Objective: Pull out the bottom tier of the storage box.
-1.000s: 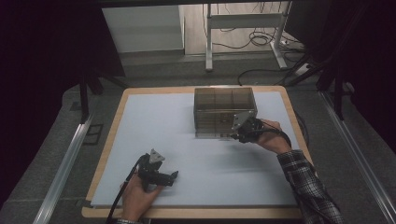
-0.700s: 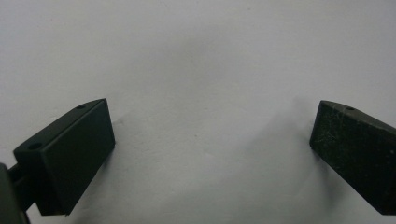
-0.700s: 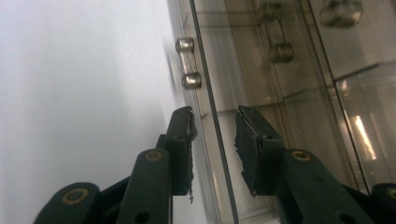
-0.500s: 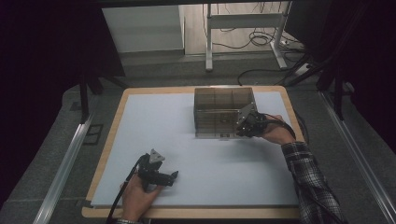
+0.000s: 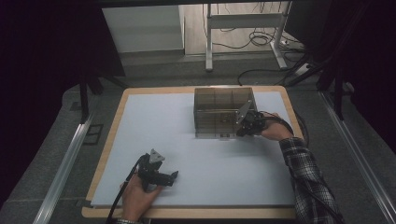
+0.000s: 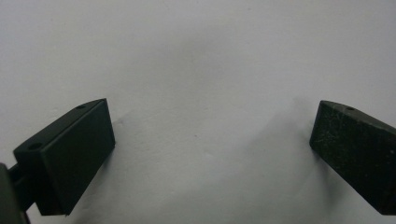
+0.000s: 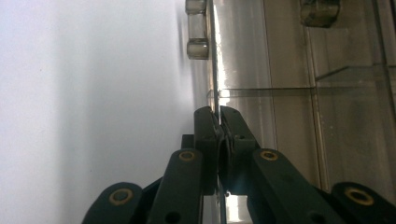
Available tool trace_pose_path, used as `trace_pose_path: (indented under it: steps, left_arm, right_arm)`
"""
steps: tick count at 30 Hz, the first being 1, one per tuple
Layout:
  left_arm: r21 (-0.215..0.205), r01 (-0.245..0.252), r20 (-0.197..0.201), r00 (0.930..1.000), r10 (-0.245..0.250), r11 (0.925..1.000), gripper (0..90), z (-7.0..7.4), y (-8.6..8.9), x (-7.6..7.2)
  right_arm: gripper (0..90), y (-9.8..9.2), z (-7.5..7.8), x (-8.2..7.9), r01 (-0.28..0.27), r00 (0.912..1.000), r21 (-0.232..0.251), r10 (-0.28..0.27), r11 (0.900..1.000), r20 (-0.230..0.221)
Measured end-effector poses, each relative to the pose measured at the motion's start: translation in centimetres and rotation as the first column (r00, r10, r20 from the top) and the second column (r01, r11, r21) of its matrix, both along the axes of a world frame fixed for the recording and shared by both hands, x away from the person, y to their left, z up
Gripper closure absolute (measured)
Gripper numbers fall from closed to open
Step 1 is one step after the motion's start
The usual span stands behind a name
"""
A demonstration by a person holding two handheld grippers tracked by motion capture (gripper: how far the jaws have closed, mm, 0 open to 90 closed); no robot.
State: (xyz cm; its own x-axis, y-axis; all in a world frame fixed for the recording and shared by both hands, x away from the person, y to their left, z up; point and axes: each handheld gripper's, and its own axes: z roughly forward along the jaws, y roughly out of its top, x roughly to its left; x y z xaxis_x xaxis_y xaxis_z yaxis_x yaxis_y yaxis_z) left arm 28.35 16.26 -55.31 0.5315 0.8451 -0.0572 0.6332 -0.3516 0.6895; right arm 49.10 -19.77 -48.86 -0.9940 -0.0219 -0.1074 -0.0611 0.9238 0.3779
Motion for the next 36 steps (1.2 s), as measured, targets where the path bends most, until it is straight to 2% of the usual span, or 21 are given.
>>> trace_pose_path:
  steps: [4, 18, 36]
  left_arm:
    - [0.0, 0.0, 0.0, 1.0, 0.0, 1.0, 0.0, 0.0, 0.0, 0.0]
    - [0.0, 0.0, 0.0, 1.0, 0.0, 1.0, 0.0, 0.0, 0.0, 0.0]
    - [0.0, 0.0, 0.0, 1.0, 0.0, 1.0, 0.0, 0.0, 0.0, 0.0]
  right_arm:
    - [87.0, 0.1, 0.1, 0.0, -0.011, 0.9998, -0.013, 0.011, 1.0, -0.02]
    - [86.6, 0.2, 0.9, -1.4, -0.038, 0.9992, -0.041, 0.037, 0.998, -0.017]
    - [86.0, -0.1, 1.1, -4.2, -0.061, 0.9981, -0.028, 0.061, 0.998, -0.012]
